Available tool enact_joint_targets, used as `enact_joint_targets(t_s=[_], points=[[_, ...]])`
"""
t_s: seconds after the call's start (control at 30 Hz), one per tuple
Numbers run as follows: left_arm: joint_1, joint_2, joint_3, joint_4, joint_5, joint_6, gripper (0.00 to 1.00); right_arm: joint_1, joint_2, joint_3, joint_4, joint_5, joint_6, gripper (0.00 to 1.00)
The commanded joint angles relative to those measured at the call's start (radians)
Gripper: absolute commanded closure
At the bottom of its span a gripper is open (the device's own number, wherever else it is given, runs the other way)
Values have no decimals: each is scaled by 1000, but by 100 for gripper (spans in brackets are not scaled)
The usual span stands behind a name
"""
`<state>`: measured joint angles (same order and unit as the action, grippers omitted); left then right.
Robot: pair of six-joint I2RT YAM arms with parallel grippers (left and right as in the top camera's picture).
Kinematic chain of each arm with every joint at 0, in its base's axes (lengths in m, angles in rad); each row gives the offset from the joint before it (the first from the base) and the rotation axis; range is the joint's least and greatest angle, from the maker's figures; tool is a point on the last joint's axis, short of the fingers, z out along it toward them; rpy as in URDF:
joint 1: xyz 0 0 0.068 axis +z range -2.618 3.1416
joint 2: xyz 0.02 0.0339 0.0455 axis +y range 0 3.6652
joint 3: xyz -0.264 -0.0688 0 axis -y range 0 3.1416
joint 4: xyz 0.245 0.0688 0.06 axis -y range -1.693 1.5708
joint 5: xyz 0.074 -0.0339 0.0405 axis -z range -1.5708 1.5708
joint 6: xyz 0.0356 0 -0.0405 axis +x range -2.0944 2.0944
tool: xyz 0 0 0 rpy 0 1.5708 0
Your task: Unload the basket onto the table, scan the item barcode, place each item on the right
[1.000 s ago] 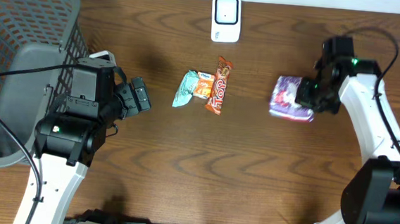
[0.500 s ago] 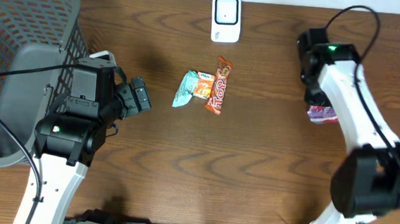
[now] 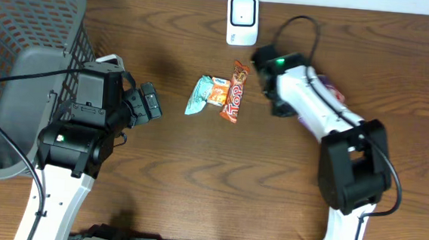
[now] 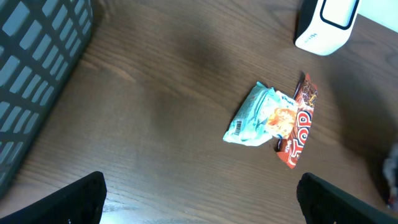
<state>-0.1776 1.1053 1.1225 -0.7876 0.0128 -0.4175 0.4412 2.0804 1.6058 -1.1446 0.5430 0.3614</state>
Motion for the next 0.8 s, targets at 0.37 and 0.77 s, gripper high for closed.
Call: enact_joint_targets(t_s=[0.37,0.77], points=[[4,1,6,-2,-5,13,2,-100,12,547,-256,-265,-88,8],[4,1,6,-2,-5,13,2,-550,16,346,-262,-838,-423,12]])
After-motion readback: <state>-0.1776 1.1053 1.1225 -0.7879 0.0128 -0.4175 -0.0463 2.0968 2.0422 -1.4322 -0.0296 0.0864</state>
